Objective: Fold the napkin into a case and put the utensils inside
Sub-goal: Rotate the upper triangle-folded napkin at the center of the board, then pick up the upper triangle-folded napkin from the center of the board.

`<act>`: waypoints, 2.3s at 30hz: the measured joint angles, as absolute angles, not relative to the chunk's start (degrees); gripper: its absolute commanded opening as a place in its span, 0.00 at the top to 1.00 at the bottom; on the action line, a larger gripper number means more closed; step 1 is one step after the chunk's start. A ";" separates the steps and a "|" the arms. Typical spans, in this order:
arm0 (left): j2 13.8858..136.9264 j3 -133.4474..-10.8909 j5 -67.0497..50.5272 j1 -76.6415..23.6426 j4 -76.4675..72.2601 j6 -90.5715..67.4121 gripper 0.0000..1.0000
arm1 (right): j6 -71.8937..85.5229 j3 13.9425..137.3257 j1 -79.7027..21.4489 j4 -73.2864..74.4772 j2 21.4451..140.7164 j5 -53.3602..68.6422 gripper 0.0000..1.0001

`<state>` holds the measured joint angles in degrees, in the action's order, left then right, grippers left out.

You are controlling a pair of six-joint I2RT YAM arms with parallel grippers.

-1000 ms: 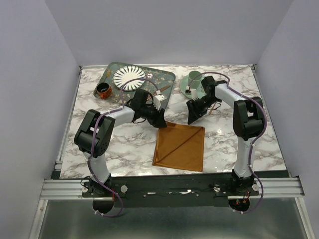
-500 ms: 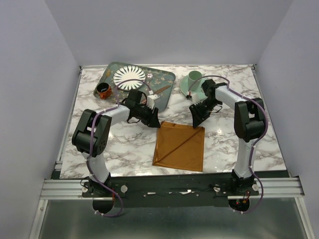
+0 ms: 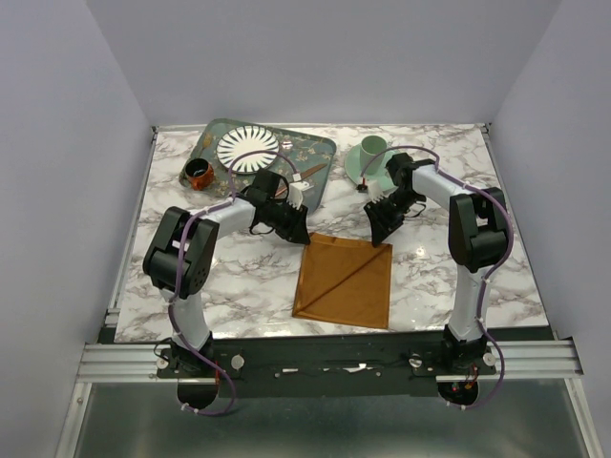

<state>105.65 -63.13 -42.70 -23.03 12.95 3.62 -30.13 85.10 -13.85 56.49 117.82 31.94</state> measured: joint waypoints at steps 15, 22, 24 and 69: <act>107.81 -65.84 -40.71 -23.66 13.02 3.64 0.94 | -30.98 85.10 -13.39 56.64 117.82 31.53 0.44; 108.47 -66.00 -40.47 -23.70 13.02 3.62 0.85 | -30.28 85.80 -13.39 56.90 117.62 32.75 0.30; 108.73 -66.04 -40.34 -23.70 12.99 3.44 0.68 | -29.61 87.11 -13.39 56.99 117.62 33.98 0.30; 121.19 -83.59 -48.34 -23.00 33.45 12.71 0.95 | -29.67 90.06 -3.95 68.73 122.91 40.05 0.04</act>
